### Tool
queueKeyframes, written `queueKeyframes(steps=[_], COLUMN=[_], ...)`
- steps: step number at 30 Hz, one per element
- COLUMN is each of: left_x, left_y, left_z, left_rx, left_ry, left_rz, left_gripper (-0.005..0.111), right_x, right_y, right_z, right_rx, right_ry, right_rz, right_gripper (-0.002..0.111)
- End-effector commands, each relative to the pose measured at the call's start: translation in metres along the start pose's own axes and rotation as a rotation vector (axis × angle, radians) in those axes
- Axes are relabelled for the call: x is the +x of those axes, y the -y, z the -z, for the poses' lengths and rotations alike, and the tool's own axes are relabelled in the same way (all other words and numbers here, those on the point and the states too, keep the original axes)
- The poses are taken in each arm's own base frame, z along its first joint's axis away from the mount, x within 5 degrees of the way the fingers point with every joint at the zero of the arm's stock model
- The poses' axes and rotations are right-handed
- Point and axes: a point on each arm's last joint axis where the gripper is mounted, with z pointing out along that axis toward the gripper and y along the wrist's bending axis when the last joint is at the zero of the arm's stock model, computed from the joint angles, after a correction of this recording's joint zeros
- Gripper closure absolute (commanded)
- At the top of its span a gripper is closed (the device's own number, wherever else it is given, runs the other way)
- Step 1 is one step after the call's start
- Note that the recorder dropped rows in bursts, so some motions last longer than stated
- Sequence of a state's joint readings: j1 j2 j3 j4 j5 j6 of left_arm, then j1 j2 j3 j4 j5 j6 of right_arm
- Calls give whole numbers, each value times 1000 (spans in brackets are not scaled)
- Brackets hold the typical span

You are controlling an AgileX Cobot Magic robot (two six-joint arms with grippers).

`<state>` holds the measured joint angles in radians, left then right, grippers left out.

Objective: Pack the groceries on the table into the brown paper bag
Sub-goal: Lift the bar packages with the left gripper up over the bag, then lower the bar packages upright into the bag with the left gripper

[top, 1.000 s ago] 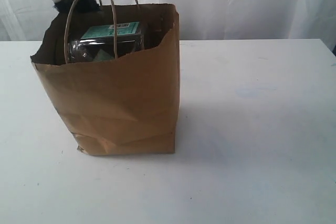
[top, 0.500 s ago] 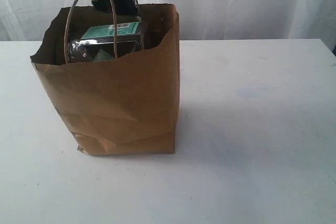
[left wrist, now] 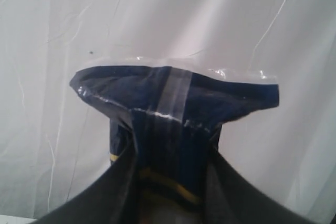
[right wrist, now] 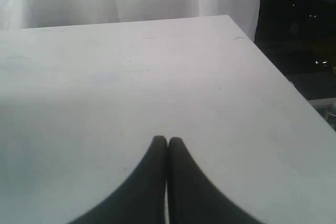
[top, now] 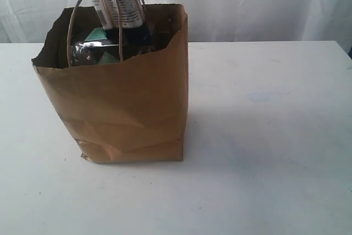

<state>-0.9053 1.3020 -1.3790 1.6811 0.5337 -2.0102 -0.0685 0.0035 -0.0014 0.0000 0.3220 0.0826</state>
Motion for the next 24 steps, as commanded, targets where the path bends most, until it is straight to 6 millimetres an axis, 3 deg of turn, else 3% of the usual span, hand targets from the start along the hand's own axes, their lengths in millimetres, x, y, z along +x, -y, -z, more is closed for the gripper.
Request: queueKeyframes(steps=[1, 14, 24], left_x=[-7, 23, 42], left_y=[2, -6, 6], left_z=[2, 0, -3], left_rx=[22, -35, 102], left_ry=[46, -66, -127], left_rz=[0, 18, -216], left_gripper=[107, 107, 107], right_x=[0, 0, 0], right_y=[0, 0, 0], right_z=[0, 0, 0], right_rx=[1, 1, 1], right_ry=[10, 10, 10], right_rz=[-2, -2, -2], right_gripper=[108, 108, 108])
